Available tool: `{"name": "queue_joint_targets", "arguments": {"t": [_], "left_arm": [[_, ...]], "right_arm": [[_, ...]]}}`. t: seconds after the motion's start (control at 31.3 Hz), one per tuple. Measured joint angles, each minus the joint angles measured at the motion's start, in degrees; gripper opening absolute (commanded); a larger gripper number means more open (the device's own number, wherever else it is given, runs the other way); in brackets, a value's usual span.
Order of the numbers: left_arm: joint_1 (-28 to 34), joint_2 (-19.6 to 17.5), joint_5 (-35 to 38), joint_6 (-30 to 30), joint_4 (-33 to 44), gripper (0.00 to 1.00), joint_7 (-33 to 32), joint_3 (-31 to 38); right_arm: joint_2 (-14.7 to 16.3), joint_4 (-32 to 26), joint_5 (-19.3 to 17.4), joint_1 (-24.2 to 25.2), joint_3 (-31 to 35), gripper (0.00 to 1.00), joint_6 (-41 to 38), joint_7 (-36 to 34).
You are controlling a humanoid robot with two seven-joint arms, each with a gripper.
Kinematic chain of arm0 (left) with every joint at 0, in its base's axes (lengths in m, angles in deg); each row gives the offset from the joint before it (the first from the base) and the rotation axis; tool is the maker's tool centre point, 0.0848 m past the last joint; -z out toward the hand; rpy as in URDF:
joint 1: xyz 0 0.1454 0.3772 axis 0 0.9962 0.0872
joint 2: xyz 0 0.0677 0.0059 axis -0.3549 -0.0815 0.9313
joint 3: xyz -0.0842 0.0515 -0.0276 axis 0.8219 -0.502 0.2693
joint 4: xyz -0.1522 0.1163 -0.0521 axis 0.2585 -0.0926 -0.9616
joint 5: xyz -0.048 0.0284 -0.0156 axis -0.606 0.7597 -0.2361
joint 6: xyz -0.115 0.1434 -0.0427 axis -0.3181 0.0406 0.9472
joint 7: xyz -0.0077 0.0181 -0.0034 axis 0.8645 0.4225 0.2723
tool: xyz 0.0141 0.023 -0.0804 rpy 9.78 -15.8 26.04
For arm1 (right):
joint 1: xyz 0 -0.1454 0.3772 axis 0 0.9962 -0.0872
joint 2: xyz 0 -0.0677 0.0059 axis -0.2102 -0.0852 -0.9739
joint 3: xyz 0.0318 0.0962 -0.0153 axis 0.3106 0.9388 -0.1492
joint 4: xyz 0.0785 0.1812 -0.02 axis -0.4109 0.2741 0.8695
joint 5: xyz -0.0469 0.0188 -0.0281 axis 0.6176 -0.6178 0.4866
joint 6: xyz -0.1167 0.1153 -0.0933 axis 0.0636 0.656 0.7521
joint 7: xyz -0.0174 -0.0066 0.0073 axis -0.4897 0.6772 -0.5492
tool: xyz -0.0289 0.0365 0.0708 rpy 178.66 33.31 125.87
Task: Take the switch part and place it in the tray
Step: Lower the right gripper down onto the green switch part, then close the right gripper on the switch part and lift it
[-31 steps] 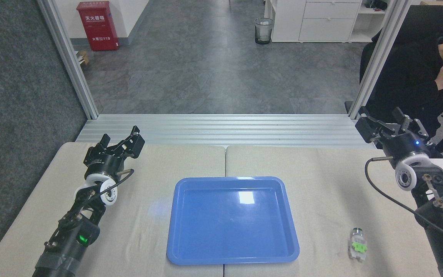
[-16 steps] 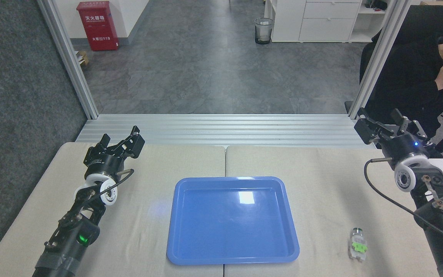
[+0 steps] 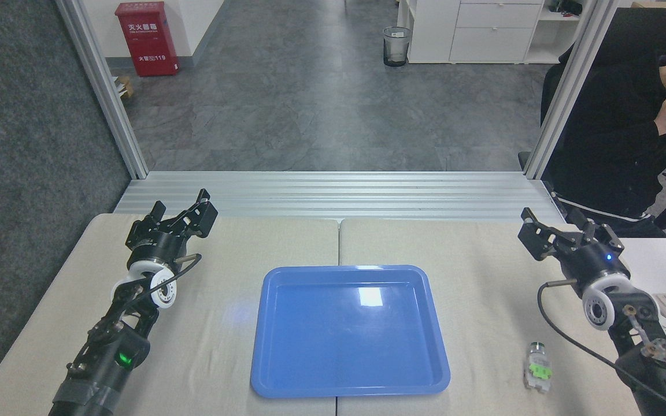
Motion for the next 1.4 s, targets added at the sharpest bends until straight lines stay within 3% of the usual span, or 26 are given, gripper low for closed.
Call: {"name": "queue_joint_targets", "arguments": {"t": [0.29, 0.67, 0.86, 1.4], "left_arm": [[0.0, 0.0, 0.0, 0.0, 0.0, 1.0, 0.0, 0.0], [0.0, 0.0, 0.0, 0.0, 0.0, 1.0, 0.0, 0.0], [0.0, 0.0, 0.0, 0.0, 0.0, 1.0, 0.0, 0.0], [0.0, 0.0, 0.0, 0.0, 0.0, 1.0, 0.0, 0.0]], "right_arm": [[-0.3, -7.6, 0.1, 14.8, 2.2, 0.98, 3.7, 1.0], [-1.1, -16.0, 0.4, 28.5, 3.8, 0.98, 6.5, -2.0], [-1.8, -18.4, 0.9, 32.1, 4.3, 0.85, 9.8, -2.4], [-3.4, -21.5, 1.6, 34.6, 2.6, 0.85, 11.2, -2.4]]}}
